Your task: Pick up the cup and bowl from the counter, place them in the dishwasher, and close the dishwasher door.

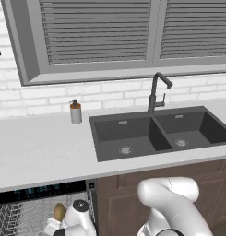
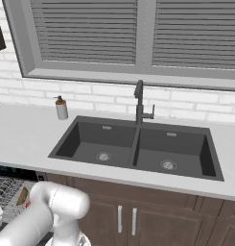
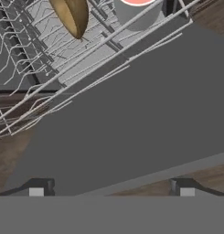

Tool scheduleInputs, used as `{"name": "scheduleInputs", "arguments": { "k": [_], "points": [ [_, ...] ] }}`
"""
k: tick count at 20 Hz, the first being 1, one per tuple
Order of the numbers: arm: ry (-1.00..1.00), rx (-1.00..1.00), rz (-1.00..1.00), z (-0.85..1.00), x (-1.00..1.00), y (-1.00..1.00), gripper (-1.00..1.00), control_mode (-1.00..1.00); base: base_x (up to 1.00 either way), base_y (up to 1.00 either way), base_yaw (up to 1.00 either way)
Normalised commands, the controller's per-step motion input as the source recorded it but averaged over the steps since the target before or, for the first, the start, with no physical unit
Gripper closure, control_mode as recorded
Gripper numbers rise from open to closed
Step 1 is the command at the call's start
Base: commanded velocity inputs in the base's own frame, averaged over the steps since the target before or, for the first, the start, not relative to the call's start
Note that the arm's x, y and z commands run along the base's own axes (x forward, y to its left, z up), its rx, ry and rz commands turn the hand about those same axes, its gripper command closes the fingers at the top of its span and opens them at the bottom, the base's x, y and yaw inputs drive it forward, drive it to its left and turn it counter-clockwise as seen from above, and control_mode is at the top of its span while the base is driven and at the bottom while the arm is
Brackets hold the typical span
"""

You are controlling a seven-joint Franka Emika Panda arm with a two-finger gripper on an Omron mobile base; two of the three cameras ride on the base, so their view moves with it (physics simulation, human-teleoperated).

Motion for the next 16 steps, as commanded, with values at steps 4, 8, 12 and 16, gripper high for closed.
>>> {"name": "scheduleInputs", "arguments": {
  "k": [4,8,12,16],
  "points": [
    [0.05,-0.02,0.0,-0.22,0.01,0.0,-1.0,-1.0,0.0,0.0,0.0],
    [0.06,-0.05,-0.02,-0.28,0.14,0.0,-1.0,-1.0,0.0,0.0,0.0],
    [0.09,-0.05,-0.03,-0.31,0.3,0.0,-1.0,-1.0,0.0,0.0,0.0],
    [0.11,-0.05,-0.03,-0.37,0.42,0.0,-1.0,-1.0,0.0,0.0,0.0]
  ]
}}
